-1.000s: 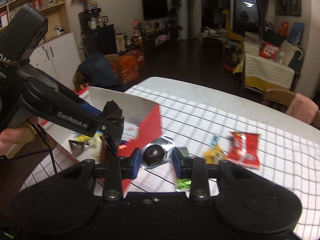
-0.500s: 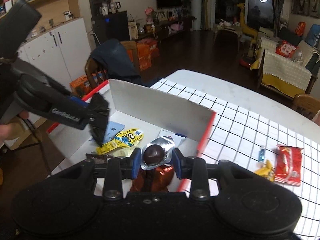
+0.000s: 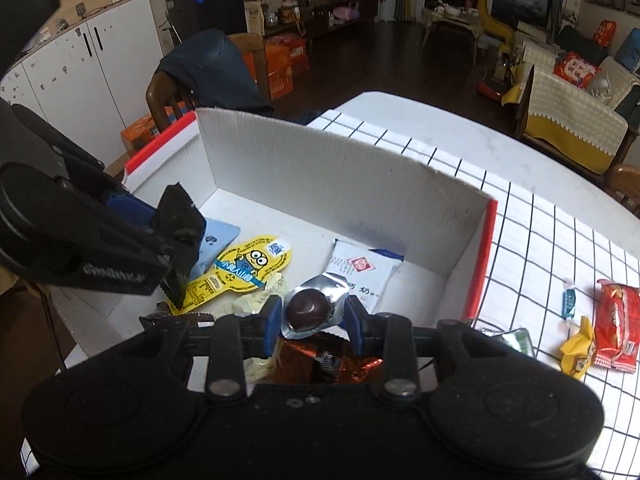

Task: Organize snacks
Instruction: 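Carry the black packet and silver candy into the box and release, then withdraw both tools from the box toward the remaining snacks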

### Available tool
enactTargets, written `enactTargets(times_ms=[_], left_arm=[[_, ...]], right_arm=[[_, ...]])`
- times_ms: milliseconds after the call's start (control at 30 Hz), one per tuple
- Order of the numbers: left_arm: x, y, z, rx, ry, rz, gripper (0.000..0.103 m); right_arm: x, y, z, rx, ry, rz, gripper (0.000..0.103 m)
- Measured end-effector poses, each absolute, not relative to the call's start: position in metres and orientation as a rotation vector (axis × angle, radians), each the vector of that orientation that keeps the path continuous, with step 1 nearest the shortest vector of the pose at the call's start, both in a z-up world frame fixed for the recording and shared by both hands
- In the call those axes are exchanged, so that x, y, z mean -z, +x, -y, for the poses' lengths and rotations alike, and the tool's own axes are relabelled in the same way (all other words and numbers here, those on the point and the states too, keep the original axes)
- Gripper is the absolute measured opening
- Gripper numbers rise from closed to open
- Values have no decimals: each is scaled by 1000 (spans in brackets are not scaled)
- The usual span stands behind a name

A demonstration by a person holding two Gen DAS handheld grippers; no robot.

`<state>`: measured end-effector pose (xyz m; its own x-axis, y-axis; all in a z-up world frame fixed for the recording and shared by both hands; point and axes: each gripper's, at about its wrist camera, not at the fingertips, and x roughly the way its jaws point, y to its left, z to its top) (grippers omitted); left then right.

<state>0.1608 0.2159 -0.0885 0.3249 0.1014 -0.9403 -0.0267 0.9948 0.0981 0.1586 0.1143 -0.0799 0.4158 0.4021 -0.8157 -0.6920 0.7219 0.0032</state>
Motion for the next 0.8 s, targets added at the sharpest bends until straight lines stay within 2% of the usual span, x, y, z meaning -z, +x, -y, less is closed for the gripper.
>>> enactTargets(times_ms=[333,400,467,667,767,800], left_arm=[[88,160,-214,-71,63,-1231,32],[86,157,-213,-65,55,-1224,37],[82,154,-212,-63,47,-1207,50],[65,138,-207,-44,44,-1149,58],[53,130,-203,-39,41,-1108,61],[49,127,-202,-36,38,-1093,61]], right_arm=[[77,156,-109,-691,-325,-928,34],[74,154,-107,-694,-312,-927,34],[72,152,-104,-688,-301,-928,35],[59,144,-93,-686,-240,-915,38],[48,136,-86,-692,-220,-892,43],[45,133,-83,-693,-216,-884,48]])
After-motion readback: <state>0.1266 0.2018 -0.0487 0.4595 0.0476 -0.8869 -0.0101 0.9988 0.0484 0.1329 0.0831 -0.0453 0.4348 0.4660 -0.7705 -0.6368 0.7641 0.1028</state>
